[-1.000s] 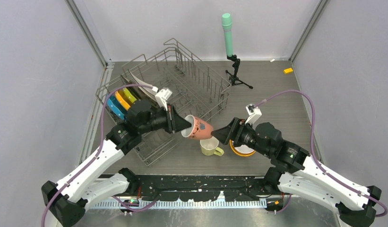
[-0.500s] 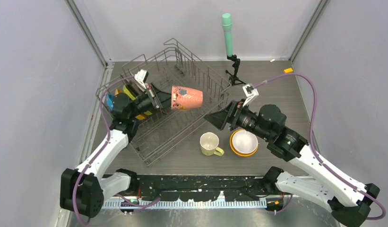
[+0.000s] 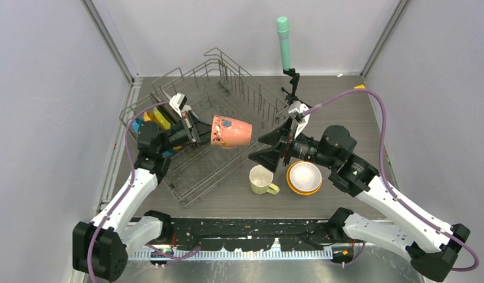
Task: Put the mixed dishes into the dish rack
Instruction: Turn the cup upside down in the dish rack.
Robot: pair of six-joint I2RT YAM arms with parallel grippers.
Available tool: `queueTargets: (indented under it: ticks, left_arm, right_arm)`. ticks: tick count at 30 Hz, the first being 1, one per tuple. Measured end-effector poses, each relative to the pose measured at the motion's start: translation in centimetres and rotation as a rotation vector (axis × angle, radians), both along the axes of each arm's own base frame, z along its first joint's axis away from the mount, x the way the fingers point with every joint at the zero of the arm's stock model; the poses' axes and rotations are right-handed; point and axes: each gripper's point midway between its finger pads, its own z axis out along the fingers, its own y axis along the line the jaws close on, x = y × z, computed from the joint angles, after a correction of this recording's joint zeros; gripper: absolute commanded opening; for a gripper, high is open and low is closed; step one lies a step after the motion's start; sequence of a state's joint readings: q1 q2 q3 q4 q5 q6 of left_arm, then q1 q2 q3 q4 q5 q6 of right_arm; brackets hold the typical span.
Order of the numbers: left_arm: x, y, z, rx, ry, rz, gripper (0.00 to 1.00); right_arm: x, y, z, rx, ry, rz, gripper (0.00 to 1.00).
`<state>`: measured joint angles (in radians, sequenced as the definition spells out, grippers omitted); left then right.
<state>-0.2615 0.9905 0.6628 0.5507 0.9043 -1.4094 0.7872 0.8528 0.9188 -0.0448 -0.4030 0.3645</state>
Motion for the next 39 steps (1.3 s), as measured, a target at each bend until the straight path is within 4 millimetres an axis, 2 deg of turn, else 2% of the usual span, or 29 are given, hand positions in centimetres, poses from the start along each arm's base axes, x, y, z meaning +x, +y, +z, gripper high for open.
queueTargets:
  ticks: [11,14,18,23,26,28,34,39]
  left_arm:
    - [-0.8,-0.4,-0.2,-0.003,0.030,-0.035,0.00]
    - [-1.0,-0.5,-0.4,-0.002,0.038,-0.044,0.00]
    - [-1.2,-0.6,-0.7,-0.003,0.052,-0.053,0.00]
    - [-1.4,-0.6,-0.2,-0.018,0.040,-0.064,0.00]
    - [-1.5,-0.6,0.0,-0.026,0.038,-0.068,0.00]
    - [-1.6,-0.6,0.1,-0.028,0.034,-0.072,0.00]
    - [-1.5,-0.6,0.3,-0.038,0.039,-0.072,0.00]
    - [-1.7,-0.6,0.6,-0.047,0.026,-0.077,0.00]
  right_arm:
    - [1.5,2.8,-2.2,-0.086,-0.089,0.090,0.86]
    - [1.6,3.1,-1.7,-0.068,-0.112,0.101,0.86]
    - [1.6,3.4,0.0,-0.012,-0.163,0.110,0.86]
    - [1.7,3.6,1.4,0.039,-0.197,0.107,0.85]
    - [1.8,3.8,1.7,0.055,-0.199,0.112,0.73]
    - [2.0,3.9,1.7,0.062,-0.196,0.111,0.72]
    - [2.1,4.1,2.1,0.086,-0.192,0.113,0.83]
    - [2.2,4.7,1.8,0.098,-0.173,0.128,0.85]
